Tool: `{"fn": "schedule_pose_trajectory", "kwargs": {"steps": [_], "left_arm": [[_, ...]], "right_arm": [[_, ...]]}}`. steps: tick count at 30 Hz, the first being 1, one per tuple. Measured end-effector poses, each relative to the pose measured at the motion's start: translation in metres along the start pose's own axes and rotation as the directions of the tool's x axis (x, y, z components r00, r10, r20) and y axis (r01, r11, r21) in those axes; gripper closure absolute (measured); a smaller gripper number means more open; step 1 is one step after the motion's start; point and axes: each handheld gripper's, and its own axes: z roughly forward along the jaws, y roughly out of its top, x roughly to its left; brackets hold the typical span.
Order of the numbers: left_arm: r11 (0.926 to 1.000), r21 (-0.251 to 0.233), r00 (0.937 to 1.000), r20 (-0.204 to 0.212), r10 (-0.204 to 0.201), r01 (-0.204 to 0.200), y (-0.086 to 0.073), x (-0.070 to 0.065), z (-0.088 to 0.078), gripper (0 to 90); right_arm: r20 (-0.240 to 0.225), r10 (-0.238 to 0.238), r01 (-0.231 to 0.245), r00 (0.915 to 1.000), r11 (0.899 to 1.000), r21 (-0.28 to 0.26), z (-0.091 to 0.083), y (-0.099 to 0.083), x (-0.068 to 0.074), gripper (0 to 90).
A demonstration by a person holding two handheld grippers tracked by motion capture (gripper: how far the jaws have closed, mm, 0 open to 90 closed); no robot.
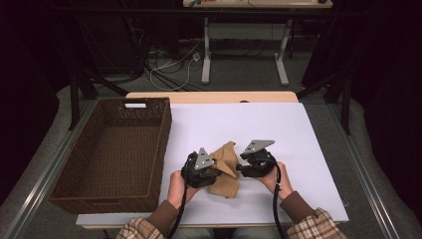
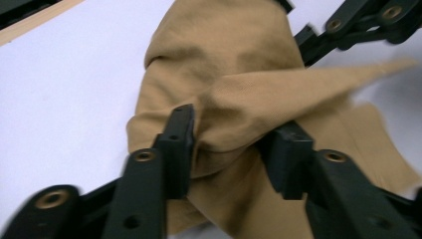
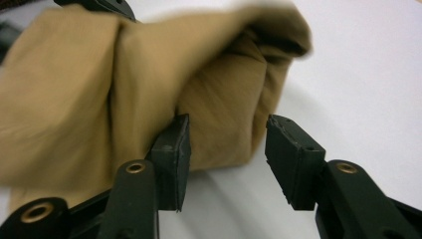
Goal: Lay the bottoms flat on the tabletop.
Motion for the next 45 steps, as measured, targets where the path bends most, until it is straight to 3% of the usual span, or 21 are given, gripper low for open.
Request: {"fn": "schedule_pose_trajectory", "kwargs": {"steps": [2,5,8,13,21,25,32,38,42,43,45], "left_arm": [[0.9999,0.016,0.9999,0.015,0.0,0.0,0.002,-0.001,-0.001,41.1],[0.9989,0.042,0.9997,0.013,0.02,-0.02,0.002,-0.003,0.001,38.2],[0.9979,0.056,0.9994,0.018,0.029,-0.03,-0.001,-0.004,0.005,43.8],[0.9989,0.044,0.9999,0.004,0.015,-0.015,-0.006,0.0,0.007,63.6],[0.9994,0.015,0.9995,0.001,-0.03,0.03,-0.009,0.004,0.008,80.5],[0.9992,0.0,0.9992,-0.003,-0.041,0.041,-0.008,0.003,0.006,82.3],[0.9982,-0.031,0.9987,-0.008,-0.051,0.051,-0.005,0.003,-0.005,82.5],[0.9971,-0.007,0.9963,-0.04,-0.076,0.075,-0.007,0.006,-0.004,82.0],[0.9973,0.0,0.9962,-0.046,-0.073,0.073,-0.007,0.006,-0.004,80.9],[0.9974,0.006,0.9961,-0.053,-0.071,0.071,-0.007,0.005,-0.004,80.3],[0.9974,0.011,0.9958,-0.059,-0.07,0.071,-0.007,0.005,-0.004,78.8]], "right_arm": [[-0.028,0.005,-0.005,0.9996,1.0,-0.013,0.003,0.003,0.003,46.0],[-0.045,0.005,-0.006,0.999,1.0,-0.014,0.008,0.007,0.006,41.5],[-0.086,0.011,-0.012,0.9962,1.0,-0.005,0.012,0.007,0.008,37.2],[-0.113,0.029,-0.026,0.9932,0.999,0.026,0.018,0.004,0.009,38.6],[-0.06,0.008,-0.007,0.9982,0.999,0.031,0.013,0.005,0.015,75.1],[-0.037,-0.003,0.005,0.9993,0.999,0.034,0.012,0.006,0.018,84.1],[-0.007,-0.016,0.016,0.9999,0.999,0.035,0.002,0.005,0.015,86.7],[0.046,-0.012,0.011,0.9989,1.0,0.01,-0.012,0.003,0.003,90.0],[0.042,0.012,-0.012,0.9991,1.0,-0.008,-0.018,0.003,-0.002,90.0],[0.039,0.012,-0.012,0.9991,1.0,-0.008,-0.017,0.003,-0.001,89.5],[0.02,0.008,-0.008,0.9998,1.0,-0.003,-0.014,0.003,0.001,78.1]]}}
